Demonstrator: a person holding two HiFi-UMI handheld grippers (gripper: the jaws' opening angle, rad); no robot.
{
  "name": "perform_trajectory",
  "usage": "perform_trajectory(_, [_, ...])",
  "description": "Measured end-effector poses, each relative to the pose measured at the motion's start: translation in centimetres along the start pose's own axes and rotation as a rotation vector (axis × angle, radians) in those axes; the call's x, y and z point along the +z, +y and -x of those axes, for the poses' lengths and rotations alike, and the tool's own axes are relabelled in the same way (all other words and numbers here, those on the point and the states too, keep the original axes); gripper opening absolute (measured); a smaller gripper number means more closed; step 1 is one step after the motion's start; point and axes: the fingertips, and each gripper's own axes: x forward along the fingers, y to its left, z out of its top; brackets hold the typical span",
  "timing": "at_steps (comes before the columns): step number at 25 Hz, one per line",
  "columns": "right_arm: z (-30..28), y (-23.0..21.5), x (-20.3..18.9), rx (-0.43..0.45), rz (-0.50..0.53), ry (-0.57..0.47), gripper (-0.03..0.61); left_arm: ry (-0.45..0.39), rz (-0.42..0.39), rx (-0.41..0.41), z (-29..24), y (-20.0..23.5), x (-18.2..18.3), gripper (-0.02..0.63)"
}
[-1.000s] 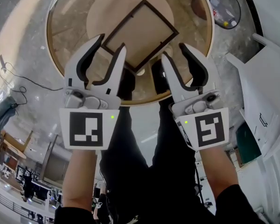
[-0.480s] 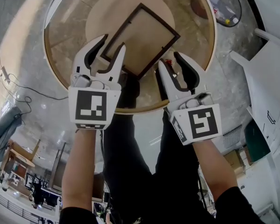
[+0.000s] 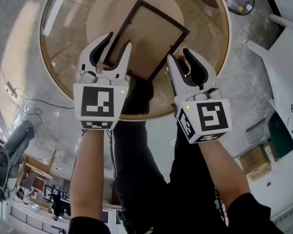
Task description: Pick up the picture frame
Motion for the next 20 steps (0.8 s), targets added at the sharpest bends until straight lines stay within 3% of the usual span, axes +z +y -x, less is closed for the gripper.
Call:
perform_trajectory(8, [-1.3,-0.9,-3.0,-0.041,-0.075,0.057,0.150,0.032,-0.010,-0.040,-1.7,0.2,-1.5,0.173])
perform_trajectory(14, [-2.2,-1.3,-4.1,-0.040,-0.103,0.087,0.150,0.066,0.067,-0.080,-2.8,0.3,-2.7,0.164])
perform_trajectory(20, [-2.5,-1.2,-4.8,-0.023,-0.119,0.118,0.150,0.063,0.089,-0.093,-2.9,0.1,-2.7,0.129])
